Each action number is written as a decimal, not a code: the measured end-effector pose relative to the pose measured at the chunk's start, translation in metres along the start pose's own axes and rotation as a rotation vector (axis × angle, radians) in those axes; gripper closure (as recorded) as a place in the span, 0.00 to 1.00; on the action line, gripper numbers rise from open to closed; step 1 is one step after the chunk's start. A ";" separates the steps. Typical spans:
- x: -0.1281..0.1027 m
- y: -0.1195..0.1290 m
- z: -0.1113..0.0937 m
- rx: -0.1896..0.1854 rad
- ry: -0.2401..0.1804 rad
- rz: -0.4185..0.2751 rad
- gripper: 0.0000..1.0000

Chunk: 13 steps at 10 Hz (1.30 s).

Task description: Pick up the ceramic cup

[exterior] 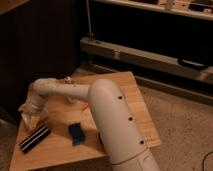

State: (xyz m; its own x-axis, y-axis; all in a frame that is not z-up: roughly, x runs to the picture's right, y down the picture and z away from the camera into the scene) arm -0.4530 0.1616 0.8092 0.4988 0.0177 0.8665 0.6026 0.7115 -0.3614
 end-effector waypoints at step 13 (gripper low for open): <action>0.005 0.006 -0.003 -0.032 0.004 0.006 0.44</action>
State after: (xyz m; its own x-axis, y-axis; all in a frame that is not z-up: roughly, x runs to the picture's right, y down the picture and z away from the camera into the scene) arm -0.4454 0.1637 0.8107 0.5049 0.0189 0.8629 0.6189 0.6889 -0.3772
